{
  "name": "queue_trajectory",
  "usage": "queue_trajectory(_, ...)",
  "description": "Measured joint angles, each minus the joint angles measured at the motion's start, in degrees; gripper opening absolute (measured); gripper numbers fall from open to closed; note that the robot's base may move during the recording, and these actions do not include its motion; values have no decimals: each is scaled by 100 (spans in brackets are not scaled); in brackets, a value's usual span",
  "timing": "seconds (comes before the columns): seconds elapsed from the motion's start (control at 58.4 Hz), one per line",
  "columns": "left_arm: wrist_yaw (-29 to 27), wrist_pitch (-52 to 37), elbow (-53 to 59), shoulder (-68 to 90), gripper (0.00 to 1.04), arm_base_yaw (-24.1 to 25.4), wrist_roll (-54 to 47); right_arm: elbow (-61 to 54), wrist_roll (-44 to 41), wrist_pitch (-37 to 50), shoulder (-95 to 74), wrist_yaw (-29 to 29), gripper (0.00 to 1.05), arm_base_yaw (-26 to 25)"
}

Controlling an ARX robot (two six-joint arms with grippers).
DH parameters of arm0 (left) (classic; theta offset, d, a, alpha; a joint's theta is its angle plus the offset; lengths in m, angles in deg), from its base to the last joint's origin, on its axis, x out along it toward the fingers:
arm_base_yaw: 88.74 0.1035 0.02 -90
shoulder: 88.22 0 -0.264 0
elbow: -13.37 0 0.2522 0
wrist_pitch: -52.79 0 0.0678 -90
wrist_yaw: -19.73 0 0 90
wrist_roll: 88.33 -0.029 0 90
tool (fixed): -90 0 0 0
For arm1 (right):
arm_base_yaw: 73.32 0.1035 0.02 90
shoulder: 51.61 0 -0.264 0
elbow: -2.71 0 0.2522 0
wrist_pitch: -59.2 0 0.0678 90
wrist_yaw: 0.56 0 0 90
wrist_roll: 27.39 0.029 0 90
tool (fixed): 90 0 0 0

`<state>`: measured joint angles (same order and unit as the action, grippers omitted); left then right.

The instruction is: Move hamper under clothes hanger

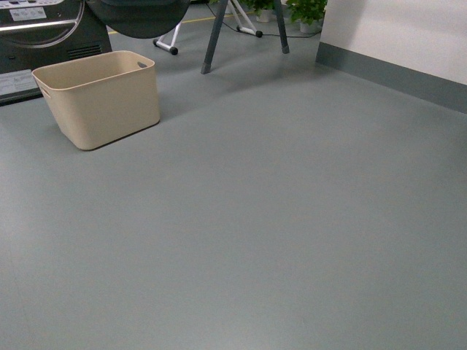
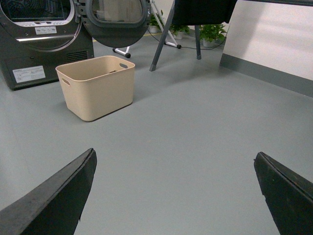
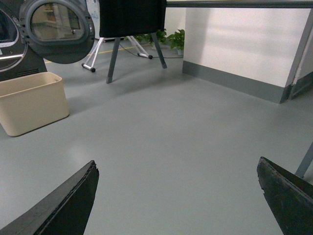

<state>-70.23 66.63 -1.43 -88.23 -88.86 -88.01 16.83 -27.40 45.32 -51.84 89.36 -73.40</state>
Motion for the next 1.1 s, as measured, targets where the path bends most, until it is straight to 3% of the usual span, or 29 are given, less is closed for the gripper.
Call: queue_trajectory(1.095, -2, 0, 0, 15, 98, 0, 0, 0, 0, -4, 0, 0, 97, 0)
